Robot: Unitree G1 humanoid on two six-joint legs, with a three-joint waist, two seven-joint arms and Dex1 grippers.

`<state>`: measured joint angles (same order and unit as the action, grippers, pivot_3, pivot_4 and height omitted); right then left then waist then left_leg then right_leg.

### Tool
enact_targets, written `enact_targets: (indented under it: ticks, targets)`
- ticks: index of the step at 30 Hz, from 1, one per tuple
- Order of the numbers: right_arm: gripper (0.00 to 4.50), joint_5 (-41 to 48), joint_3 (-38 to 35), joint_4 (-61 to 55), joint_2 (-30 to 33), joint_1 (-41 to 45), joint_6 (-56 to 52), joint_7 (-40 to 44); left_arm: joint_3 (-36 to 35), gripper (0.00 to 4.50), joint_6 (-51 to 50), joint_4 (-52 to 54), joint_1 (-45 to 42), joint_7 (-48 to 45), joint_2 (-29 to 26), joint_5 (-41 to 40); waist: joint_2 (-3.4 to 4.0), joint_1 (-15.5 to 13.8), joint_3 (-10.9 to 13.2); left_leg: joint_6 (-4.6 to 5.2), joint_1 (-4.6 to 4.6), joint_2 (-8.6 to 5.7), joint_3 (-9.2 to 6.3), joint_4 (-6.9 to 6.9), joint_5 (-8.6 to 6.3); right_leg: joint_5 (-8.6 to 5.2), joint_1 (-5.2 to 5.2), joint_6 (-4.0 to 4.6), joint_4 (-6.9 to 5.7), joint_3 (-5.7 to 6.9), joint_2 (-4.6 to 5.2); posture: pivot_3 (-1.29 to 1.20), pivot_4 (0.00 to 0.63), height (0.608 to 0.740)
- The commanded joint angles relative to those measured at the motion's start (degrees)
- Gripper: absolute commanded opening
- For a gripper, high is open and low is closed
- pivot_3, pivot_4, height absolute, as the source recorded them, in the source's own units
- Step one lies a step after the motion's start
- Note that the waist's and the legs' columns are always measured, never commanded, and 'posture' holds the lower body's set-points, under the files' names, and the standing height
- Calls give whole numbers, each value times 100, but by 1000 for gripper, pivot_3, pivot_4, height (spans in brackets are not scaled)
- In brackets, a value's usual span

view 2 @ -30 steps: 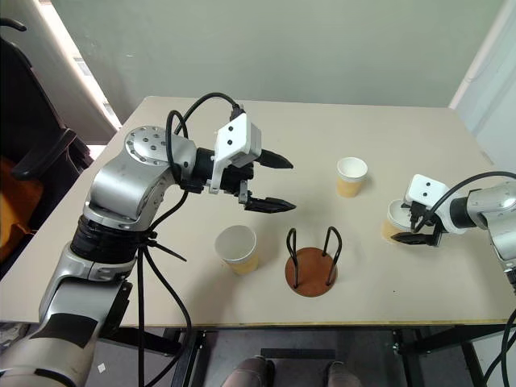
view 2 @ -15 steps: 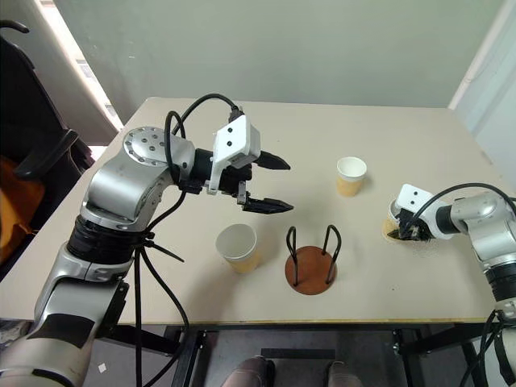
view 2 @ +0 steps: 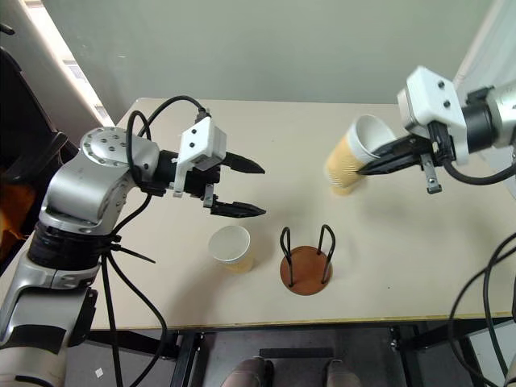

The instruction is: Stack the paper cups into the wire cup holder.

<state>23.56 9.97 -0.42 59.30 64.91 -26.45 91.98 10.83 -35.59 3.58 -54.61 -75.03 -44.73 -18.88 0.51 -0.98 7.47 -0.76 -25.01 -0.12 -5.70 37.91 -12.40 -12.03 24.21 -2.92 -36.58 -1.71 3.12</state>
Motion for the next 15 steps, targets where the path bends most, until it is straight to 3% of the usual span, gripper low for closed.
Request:
enact_targets:
  ticks: [1,6,15]
  targets:
    - [23,819,602,-426,-56,244,51,52,-329,4500,70,252,-28,-311,-257,-296,-1,-13,-1,0,-1,0,-4,1,0,-3,-1,4,-1,4,0,0,150,740]
    - [23,1017,1478,-520,6,396,526,52,-524,4500,58,443,204,-815,-689,-678,-1,-13,0,8,-4,-2,-6,1,-5,-12,5,20,-10,4,3,0,150,740]
    - [23,878,2140,-446,222,306,1222,52,-633,4500,-156,804,562,-693,-976,-841,-1,-1,-1,34,-4,1,-9,0,-20,-25,15,43,-34,7,4,0,150,740]
